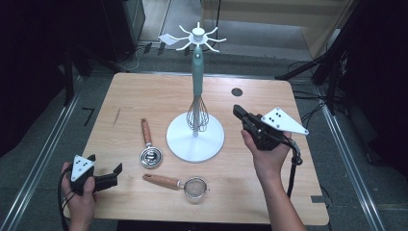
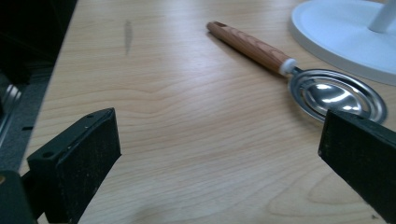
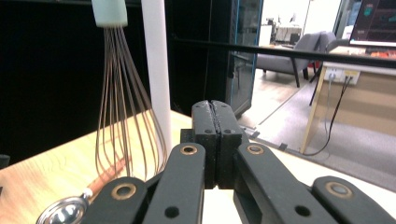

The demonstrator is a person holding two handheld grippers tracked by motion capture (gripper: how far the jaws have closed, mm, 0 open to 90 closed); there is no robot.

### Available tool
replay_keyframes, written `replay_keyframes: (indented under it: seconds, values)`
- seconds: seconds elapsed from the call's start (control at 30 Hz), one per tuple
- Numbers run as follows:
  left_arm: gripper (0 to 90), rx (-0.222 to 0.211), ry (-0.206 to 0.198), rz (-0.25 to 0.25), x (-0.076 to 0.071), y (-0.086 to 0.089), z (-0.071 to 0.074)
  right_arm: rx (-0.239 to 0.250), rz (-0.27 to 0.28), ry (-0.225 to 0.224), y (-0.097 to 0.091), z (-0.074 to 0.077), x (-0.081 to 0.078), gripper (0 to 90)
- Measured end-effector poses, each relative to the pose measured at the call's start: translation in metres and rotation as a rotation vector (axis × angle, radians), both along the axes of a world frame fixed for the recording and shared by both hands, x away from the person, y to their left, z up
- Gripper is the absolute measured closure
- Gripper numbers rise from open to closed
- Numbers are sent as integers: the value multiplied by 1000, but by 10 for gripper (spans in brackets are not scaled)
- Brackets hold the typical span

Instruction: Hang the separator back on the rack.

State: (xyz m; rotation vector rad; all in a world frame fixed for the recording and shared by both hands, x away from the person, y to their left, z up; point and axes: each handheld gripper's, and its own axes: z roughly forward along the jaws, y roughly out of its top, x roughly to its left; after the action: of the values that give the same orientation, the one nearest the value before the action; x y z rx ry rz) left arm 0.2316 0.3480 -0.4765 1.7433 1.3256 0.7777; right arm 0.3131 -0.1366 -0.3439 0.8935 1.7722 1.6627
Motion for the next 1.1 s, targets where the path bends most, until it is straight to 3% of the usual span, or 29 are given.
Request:
replay_keyframes:
  seconds: [0.07,0.3,0.57,0.73,0.93,1.03,1.1]
  values:
    - [0,5,12,-8,0,-3,0,0,-3,13,-2,-7,-2,900]
    - [0,-53,27,-20,0,-6,0,-29,5,58,-4,-35,-12,900]
    - [33,5,41,-14,0,-18,-1,-57,19,105,-1,-63,-22,900]
    - [142,26,41,14,-1,-25,-2,-70,35,122,3,-77,-30,883]
    - [254,49,59,1,-1,-35,-4,-70,68,149,6,-90,-40,791]
    - [394,44,72,5,-1,-40,-4,-57,80,202,12,-98,-48,747]
    - [474,49,78,-7,-2,-42,-4,-64,81,214,14,-101,-53,737]
